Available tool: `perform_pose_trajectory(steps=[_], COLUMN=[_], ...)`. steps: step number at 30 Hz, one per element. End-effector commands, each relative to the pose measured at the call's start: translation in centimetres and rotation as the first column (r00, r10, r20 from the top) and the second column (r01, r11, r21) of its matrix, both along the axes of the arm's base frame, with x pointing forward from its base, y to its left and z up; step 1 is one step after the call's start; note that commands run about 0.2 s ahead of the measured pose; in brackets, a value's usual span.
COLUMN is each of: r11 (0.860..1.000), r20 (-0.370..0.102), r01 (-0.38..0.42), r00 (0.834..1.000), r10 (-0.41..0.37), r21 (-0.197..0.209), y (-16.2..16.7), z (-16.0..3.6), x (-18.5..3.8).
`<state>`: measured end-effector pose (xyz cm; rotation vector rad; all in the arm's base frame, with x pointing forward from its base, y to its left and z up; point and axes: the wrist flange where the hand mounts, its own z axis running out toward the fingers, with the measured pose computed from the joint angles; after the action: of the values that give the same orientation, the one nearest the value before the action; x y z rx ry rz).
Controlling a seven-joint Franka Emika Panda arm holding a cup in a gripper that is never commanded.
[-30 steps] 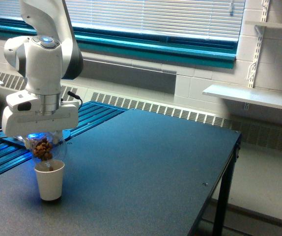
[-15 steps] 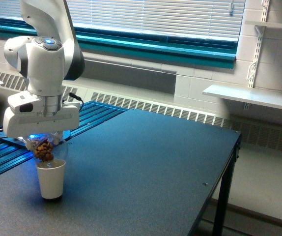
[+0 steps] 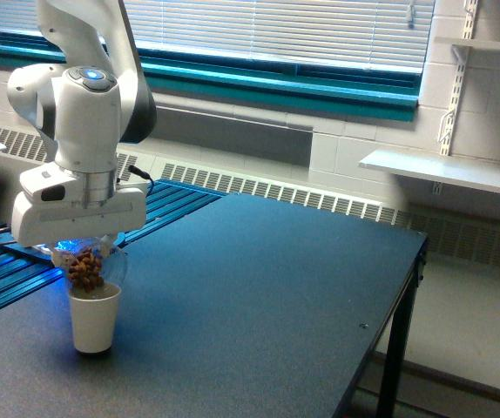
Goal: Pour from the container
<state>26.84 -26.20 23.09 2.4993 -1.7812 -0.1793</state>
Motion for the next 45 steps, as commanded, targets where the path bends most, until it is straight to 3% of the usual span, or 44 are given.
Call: perform_pose_trajectory(steps=[1, 26, 45], r11=[0.999, 0.998, 0.998], r20=[-0.035, -0.067, -0.044], r01=[-0.025, -0.041, -0.043], r00=[0.999, 0.997, 0.998], r10=[0.026, 0.044, 0.045], r21=[0.025, 0.056, 0.051], y=[0.6, 1.8, 1.1], z=[-1.0, -1.7, -0.8], x=[-0.3, -1.4, -0.3])
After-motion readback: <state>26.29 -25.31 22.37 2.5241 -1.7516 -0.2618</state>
